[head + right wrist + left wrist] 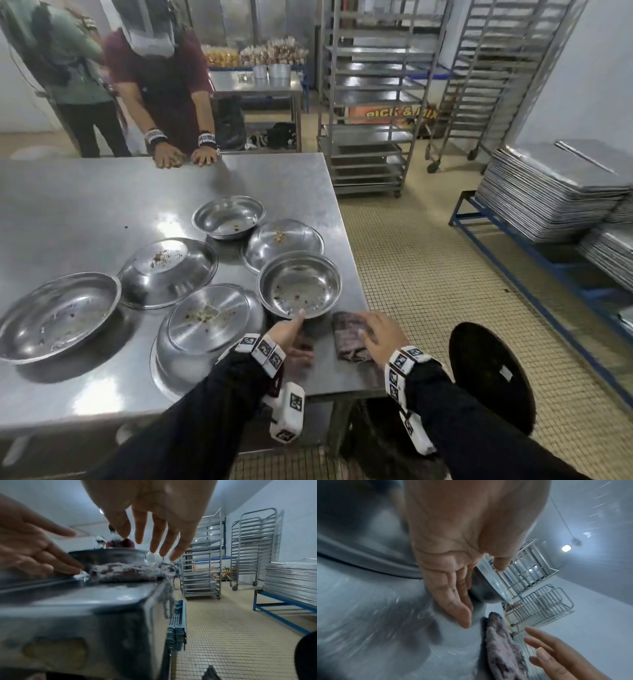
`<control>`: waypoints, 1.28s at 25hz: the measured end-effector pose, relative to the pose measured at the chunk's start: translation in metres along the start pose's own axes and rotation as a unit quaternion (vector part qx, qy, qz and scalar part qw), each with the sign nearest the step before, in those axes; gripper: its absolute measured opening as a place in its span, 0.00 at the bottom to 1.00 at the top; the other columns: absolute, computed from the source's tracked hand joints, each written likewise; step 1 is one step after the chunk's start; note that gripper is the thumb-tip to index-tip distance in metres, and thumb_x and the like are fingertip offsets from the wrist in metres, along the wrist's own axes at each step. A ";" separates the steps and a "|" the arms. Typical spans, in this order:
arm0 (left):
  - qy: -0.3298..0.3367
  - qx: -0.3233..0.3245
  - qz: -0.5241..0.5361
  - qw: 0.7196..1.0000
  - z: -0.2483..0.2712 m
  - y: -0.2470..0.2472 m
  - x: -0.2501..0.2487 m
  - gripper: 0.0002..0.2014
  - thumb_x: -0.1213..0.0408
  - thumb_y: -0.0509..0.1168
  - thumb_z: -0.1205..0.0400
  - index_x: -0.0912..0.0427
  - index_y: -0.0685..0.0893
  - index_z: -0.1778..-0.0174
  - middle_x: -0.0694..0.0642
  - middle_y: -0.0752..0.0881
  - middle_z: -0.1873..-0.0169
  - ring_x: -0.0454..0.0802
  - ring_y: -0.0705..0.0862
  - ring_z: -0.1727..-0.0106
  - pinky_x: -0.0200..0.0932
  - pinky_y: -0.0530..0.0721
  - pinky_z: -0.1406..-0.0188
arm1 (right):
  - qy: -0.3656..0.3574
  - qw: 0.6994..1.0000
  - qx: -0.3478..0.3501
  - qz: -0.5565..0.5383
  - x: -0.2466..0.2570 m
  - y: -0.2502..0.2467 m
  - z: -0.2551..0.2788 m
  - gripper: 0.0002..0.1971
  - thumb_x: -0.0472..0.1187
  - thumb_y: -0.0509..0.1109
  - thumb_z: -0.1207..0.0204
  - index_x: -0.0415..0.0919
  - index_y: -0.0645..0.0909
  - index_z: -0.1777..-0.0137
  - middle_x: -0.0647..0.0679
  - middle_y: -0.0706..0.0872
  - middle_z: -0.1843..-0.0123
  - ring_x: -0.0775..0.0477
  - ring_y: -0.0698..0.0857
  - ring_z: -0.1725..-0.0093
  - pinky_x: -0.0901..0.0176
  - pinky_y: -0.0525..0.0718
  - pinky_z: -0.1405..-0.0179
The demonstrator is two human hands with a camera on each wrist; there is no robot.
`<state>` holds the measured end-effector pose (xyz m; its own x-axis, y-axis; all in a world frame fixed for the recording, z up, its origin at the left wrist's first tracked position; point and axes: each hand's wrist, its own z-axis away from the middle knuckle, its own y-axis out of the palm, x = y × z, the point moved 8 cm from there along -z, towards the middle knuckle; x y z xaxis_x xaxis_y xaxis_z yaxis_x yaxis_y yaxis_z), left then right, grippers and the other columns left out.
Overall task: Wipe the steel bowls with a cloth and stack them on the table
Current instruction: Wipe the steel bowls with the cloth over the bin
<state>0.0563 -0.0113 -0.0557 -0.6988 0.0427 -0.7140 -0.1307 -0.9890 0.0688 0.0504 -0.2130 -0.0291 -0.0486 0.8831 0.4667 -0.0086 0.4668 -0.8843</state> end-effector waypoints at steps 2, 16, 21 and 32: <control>-0.011 -0.040 0.035 0.999 -0.009 -0.005 -0.001 0.25 0.44 0.62 0.17 0.65 0.74 0.42 0.67 0.85 0.54 0.65 0.87 0.59 0.49 0.89 0.73 | -0.011 0.997 0.066 0.042 0.003 0.011 -0.011 0.24 0.50 0.60 0.18 0.47 0.66 0.23 0.47 0.71 0.26 0.46 0.70 0.30 0.55 0.67 0.28; 0.043 -0.104 0.015 0.994 -0.035 -0.007 -0.004 0.15 0.61 0.58 0.15 0.71 0.77 0.42 0.67 0.83 0.52 0.60 0.85 0.56 0.51 0.87 0.70 | 0.071 0.997 -0.005 0.024 -0.034 0.007 0.022 0.15 0.48 0.61 0.18 0.46 0.78 0.34 0.49 0.79 0.39 0.52 0.76 0.42 0.60 0.78 0.40; 0.100 -0.091 -0.093 0.986 -0.031 0.033 -0.030 0.10 0.65 0.57 0.15 0.67 0.81 0.47 0.65 0.86 0.56 0.56 0.85 0.60 0.39 0.87 0.71 | 0.149 0.971 -0.150 -0.115 -0.087 -0.054 0.047 0.13 0.42 0.66 0.20 0.43 0.81 0.37 0.48 0.81 0.44 0.52 0.80 0.48 0.65 0.78 0.49; 0.238 -0.002 -0.201 0.950 -0.034 0.182 -0.105 0.18 0.50 0.47 0.11 0.58 0.78 0.45 0.54 0.84 0.64 0.44 0.84 0.68 0.33 0.81 0.67 | -0.118 0.986 -0.109 -0.046 -0.104 -0.142 -0.079 0.11 0.39 0.68 0.22 0.40 0.84 0.41 0.45 0.82 0.49 0.44 0.78 0.47 0.52 0.77 0.44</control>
<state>0.1293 -0.2001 0.0080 -0.1961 0.3491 -0.9163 -0.3159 -0.9071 -0.2781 0.1358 -0.3672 0.0488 -0.2897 0.8132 0.5048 0.1891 0.5656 -0.8027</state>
